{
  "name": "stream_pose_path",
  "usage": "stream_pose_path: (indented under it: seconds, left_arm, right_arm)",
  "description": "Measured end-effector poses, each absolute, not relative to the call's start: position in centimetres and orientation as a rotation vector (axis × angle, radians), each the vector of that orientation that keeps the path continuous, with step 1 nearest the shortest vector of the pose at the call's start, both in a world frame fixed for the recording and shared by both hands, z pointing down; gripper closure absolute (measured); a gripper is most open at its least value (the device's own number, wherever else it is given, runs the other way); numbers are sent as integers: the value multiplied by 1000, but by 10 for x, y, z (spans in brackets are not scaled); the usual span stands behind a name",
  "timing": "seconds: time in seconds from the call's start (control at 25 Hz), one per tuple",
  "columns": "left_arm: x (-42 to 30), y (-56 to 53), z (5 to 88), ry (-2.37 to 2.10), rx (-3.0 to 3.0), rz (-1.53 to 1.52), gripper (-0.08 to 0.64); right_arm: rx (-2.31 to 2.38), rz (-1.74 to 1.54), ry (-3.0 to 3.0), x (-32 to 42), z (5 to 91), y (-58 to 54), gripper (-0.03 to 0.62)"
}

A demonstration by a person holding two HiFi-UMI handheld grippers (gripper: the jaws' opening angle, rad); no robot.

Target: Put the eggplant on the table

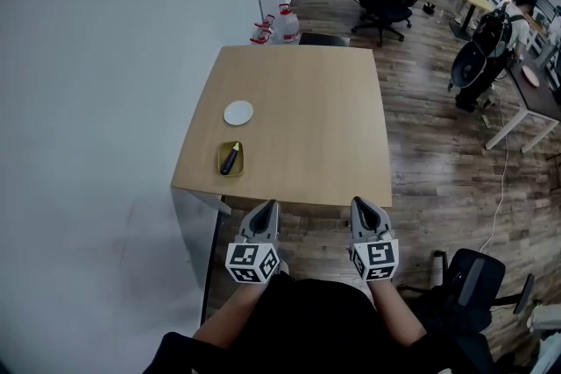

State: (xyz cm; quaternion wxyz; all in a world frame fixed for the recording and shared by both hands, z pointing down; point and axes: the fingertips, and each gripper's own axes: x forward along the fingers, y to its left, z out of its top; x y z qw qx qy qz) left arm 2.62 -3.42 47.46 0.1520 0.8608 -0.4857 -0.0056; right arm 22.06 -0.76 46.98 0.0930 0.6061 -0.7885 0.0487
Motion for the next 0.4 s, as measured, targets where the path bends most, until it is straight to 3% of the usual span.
stream_pose_path:
  seconds: [0.4]
  left_arm:
    - [44, -1, 484, -1408, 2423, -15, 545]
  right_arm:
    - [1744, 186, -2385, 232, 483, 16, 532]
